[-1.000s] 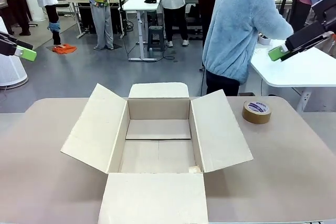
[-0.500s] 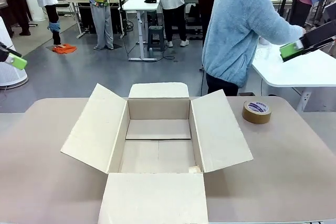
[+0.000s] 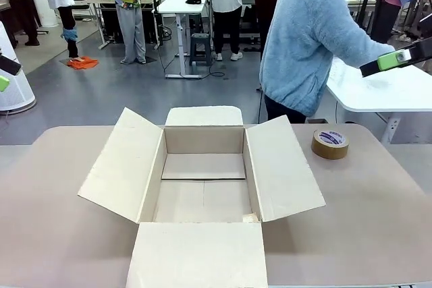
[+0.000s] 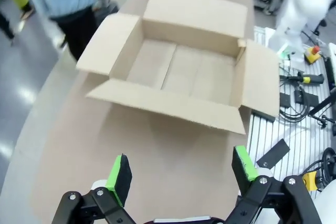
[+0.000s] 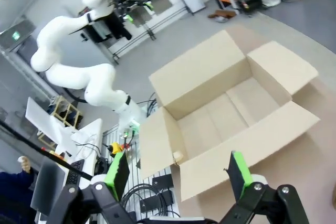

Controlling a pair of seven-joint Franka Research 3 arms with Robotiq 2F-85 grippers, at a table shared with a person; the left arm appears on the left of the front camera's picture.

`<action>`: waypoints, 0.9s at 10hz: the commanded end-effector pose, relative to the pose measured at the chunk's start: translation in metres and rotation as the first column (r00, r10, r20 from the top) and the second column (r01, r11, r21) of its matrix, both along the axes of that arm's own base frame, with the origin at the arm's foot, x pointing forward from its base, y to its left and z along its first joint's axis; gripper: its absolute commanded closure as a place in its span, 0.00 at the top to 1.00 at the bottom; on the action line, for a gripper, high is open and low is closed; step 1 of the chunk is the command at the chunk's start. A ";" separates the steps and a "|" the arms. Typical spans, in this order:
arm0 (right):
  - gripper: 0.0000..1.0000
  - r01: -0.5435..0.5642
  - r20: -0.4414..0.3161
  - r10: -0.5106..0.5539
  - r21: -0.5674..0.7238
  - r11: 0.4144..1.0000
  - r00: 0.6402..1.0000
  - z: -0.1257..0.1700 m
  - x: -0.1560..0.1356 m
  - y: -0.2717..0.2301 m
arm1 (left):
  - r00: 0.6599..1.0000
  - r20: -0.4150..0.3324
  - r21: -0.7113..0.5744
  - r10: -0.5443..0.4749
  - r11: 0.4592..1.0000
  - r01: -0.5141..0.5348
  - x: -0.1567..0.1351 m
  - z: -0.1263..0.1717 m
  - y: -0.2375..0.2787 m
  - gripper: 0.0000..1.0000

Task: Wrap the clocks to prevent damage.
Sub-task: Open the side flaps of the Package Box.

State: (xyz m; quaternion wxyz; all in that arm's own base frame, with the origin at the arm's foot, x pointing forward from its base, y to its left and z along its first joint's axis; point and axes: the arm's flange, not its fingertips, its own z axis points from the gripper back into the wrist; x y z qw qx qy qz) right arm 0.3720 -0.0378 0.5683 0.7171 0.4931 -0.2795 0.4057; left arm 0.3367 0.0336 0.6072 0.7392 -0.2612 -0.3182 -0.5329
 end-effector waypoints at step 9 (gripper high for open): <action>1.00 0.091 0.069 -0.093 0.033 0.995 0.993 0.004 0.009 -0.014 | 0.997 0.071 -0.411 0.018 0.912 0.013 0.022 -0.034 0.023 1.00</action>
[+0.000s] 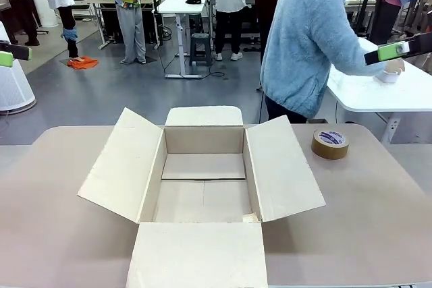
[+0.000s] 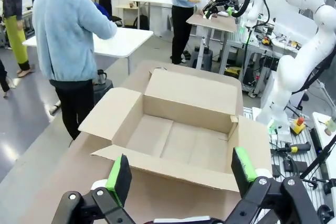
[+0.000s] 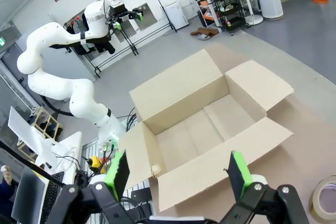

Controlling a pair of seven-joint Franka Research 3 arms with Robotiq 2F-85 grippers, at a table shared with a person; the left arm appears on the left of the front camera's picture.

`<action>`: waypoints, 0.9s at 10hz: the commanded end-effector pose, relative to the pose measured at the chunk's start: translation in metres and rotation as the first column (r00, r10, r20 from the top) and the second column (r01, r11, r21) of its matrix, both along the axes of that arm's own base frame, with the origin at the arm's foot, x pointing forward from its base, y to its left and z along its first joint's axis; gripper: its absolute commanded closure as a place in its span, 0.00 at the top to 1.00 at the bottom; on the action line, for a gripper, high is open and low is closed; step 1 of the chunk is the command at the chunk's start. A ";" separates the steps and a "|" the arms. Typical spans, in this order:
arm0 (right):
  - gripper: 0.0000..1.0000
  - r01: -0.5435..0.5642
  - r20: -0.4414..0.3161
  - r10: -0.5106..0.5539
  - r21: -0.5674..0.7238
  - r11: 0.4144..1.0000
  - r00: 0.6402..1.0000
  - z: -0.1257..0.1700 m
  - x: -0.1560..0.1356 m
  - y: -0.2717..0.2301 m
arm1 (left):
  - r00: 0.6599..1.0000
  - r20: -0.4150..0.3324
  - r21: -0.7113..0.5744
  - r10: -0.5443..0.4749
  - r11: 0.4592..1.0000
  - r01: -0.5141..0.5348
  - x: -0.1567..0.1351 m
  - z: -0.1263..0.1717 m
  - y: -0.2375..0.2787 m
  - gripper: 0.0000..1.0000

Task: Wrap the clocks to prevent damage.
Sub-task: Open the side flaps of the Package Box.

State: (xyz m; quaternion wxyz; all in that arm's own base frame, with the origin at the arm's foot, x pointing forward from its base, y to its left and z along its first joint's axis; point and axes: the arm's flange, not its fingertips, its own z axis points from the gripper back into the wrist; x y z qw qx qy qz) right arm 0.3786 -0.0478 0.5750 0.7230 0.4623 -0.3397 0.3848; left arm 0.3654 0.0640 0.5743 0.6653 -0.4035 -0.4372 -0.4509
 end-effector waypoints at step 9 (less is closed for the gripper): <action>1.00 -0.011 -0.017 0.011 0.009 1.000 1.000 -0.004 0.001 -0.001 | 1.000 -0.030 0.014 -0.008 1.000 0.009 0.000 -0.004 -0.002 1.00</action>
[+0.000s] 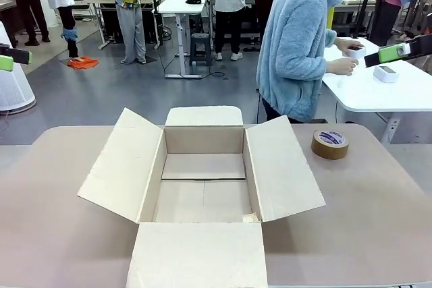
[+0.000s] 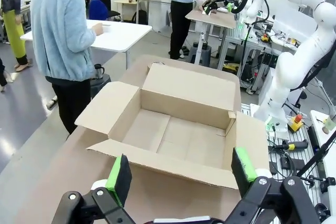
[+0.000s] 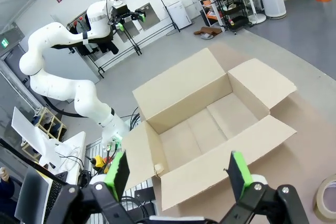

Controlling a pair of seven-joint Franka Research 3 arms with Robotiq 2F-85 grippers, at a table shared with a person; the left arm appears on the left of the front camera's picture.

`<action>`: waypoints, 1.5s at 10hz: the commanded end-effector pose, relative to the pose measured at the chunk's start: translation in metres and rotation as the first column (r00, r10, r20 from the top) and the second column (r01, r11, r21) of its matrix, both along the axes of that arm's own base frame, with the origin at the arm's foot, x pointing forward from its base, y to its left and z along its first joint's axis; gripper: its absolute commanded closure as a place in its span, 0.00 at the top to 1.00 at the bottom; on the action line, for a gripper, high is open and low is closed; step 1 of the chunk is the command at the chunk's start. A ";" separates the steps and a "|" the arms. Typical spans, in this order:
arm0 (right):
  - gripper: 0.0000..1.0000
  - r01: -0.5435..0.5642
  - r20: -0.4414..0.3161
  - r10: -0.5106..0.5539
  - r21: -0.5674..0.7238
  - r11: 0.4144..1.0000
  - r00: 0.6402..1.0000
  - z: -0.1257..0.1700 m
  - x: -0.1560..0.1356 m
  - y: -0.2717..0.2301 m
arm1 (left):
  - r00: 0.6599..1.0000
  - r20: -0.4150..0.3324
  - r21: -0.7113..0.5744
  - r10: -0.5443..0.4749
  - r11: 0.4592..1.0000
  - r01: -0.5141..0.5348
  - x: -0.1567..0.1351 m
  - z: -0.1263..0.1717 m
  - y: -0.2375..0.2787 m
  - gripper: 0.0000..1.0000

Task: Wrap the clocks to prevent damage.
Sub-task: Open the side flaps of the Package Box.

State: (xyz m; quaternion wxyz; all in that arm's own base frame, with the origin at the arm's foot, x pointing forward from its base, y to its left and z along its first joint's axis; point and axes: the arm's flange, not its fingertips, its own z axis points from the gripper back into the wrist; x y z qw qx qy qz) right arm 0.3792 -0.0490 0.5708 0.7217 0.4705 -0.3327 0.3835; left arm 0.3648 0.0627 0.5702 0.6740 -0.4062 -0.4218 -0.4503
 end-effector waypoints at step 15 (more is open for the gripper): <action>0.16 -0.015 -0.096 -0.016 -0.312 0.950 0.995 0.042 -0.012 0.072 | 0.998 0.028 0.323 0.055 0.945 -0.061 -0.008 0.040 -0.057 0.00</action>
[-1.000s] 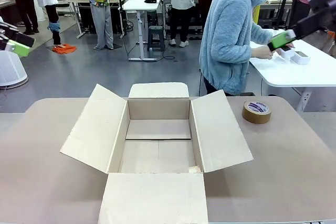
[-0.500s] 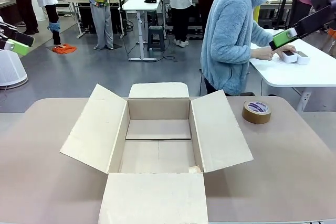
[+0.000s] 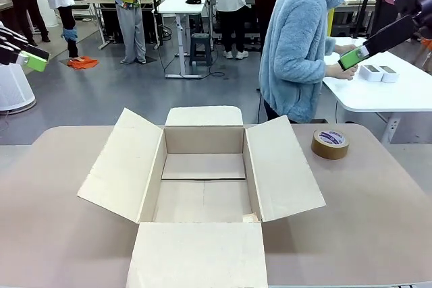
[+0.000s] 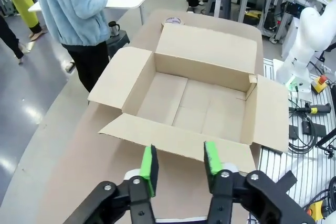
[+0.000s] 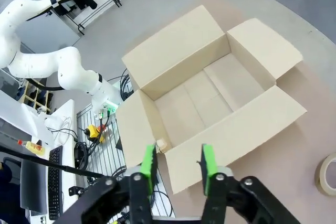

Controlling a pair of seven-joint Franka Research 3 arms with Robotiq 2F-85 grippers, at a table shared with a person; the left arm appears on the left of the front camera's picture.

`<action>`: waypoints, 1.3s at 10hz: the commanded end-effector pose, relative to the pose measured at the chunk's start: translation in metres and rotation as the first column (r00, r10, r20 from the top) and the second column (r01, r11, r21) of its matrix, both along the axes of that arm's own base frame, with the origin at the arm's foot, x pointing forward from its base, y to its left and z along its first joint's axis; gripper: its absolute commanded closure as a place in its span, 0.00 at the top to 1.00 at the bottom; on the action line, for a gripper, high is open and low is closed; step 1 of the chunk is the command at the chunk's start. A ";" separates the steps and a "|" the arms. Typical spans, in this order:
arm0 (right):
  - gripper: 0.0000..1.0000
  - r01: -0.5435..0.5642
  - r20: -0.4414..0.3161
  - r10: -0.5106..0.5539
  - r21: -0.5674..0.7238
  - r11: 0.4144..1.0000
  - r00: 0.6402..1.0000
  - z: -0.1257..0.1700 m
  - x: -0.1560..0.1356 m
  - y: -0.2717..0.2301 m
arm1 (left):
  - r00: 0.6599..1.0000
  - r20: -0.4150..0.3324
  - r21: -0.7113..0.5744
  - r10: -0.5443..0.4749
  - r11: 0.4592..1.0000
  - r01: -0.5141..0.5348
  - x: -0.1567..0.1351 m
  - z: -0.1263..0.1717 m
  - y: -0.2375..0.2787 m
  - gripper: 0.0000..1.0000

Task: Wrap the clocks to prevent damage.
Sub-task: Open the side flaps of the Package Box.

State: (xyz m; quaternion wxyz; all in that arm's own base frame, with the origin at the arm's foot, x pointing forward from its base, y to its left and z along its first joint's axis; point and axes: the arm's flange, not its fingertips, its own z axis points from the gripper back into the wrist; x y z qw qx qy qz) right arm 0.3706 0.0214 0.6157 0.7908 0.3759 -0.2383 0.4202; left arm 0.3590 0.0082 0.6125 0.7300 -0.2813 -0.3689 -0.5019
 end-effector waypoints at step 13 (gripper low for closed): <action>0.01 0.016 -0.032 -0.014 0.052 0.999 0.999 -0.007 -0.008 -0.037 | 0.998 -0.022 -0.030 0.056 0.998 -0.056 0.000 -0.007 0.033 0.00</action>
